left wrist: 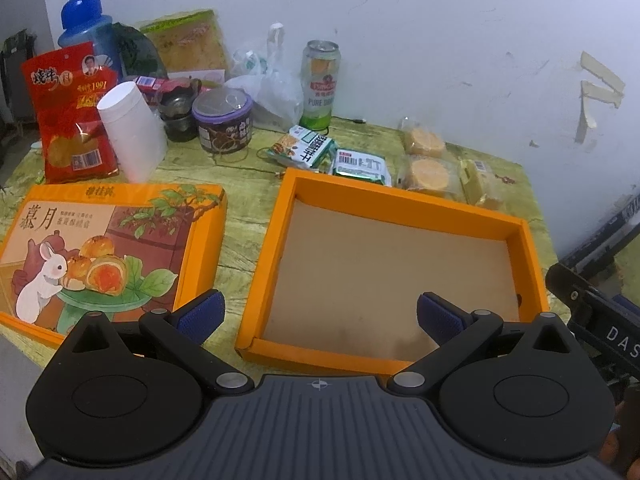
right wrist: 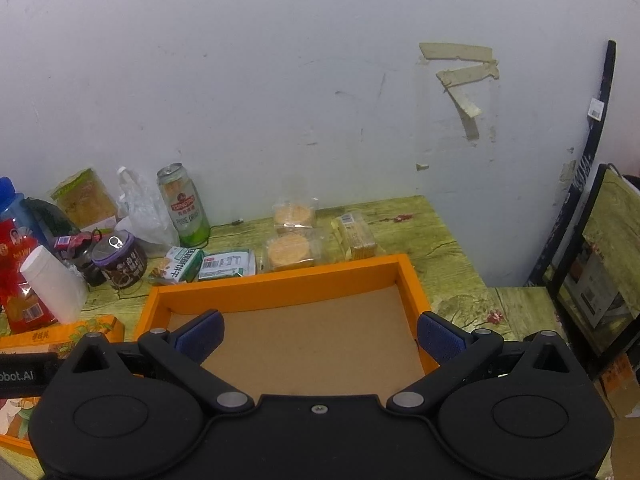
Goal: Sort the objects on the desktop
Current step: 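Move both tools toward the snacks beyond the empty orange tray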
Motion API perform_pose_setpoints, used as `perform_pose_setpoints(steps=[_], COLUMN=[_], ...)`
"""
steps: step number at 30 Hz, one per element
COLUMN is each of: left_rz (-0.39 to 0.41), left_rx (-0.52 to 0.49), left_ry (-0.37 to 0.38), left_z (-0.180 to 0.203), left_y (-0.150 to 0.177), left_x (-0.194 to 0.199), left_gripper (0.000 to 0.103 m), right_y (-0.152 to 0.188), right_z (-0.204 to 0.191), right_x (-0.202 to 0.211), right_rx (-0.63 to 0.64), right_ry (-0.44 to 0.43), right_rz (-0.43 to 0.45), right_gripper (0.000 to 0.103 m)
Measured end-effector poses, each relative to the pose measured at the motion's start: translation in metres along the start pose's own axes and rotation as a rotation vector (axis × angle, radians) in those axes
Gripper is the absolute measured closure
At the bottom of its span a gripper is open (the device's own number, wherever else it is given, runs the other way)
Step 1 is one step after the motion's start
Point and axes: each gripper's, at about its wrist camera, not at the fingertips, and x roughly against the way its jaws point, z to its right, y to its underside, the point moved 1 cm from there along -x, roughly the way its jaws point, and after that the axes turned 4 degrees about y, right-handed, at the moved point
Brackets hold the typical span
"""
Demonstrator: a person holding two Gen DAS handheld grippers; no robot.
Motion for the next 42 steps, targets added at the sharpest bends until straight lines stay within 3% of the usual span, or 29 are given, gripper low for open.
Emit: perform_pose_setpoints(steps=[8,12,19,27,42], left_rz=[0.005,0.018,0.155,0.19,0.195], left_rx=[0.007,0.017,-0.036,0.001,0.021], left_ry=[-0.004,0.029,0.032,0.059,-0.026], left_z=[0.004,0.008,0.021,0.034,0.035], left_y=[-0.007,-0.014,-0.02,-0.022,-0.051], left_x=[-0.006,-0.009,-0.001,0.002,0.003], left_gripper=[0.0,0.0,0.0,0.0,0.0], right_y=[-0.006,-0.011,-0.027,-0.038,-0.079], right_z=[0.007,0.017,0.025,0.041,0.05], right_x=[-0.007,-0.015,-0.019,-0.03,-0.044], right_rx=[-0.018,-0.051,-0.068,-0.063,-0.016], right_ry=[-0.003,-0.005,-0.046,-0.097,-0.193], right_rz=[0.008,0.003,0.052,0.046,0.113], right_gripper=[0.001,0.0,0.0,0.0,0.0])
